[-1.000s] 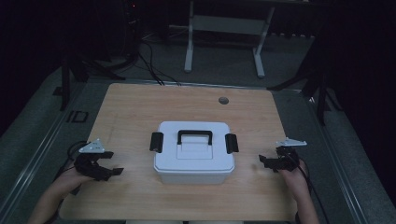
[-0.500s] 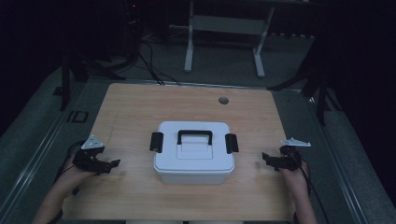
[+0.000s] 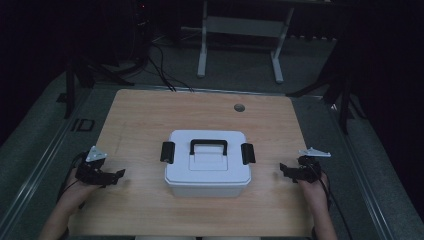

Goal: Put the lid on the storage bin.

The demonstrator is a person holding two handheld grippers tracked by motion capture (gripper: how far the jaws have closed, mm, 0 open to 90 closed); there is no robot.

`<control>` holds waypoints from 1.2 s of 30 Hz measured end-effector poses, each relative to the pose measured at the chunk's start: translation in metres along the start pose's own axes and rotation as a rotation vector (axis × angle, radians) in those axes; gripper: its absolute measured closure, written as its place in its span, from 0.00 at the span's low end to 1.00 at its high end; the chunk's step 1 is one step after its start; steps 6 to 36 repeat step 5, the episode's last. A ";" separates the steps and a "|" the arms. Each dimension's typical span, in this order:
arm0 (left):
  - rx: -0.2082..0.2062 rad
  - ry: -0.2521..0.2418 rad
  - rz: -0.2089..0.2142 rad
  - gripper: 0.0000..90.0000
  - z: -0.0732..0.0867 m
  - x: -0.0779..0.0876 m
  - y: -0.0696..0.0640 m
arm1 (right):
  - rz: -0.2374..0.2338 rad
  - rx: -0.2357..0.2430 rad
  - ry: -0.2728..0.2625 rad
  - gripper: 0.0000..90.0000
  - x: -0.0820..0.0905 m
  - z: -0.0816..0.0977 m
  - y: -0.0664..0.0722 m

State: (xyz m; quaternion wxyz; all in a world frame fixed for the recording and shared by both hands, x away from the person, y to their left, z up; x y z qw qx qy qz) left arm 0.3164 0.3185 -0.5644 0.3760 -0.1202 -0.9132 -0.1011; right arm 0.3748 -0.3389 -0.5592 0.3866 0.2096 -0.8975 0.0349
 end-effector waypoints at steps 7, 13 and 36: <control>0.039 -0.018 -0.014 0.10 0.003 0.002 0.004 | 0.002 0.001 0.004 0.14 -0.002 0.002 0.000; 0.039 -0.018 -0.014 0.10 0.003 0.002 0.004 | 0.002 0.001 0.004 0.14 -0.002 0.002 0.000; 0.039 -0.018 -0.014 0.10 0.003 0.002 0.004 | 0.002 0.001 0.004 0.14 -0.002 0.002 0.000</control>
Point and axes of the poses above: each handheld gripper's, and its own axes: x roughly backward along the jaws, z roughly out of its underside, y roughly to its left, the point moved 3 cm from there along -x, roughly forward along the jaws, and after that the axes turned 7 degrees about -z, right-handed, at the moved point
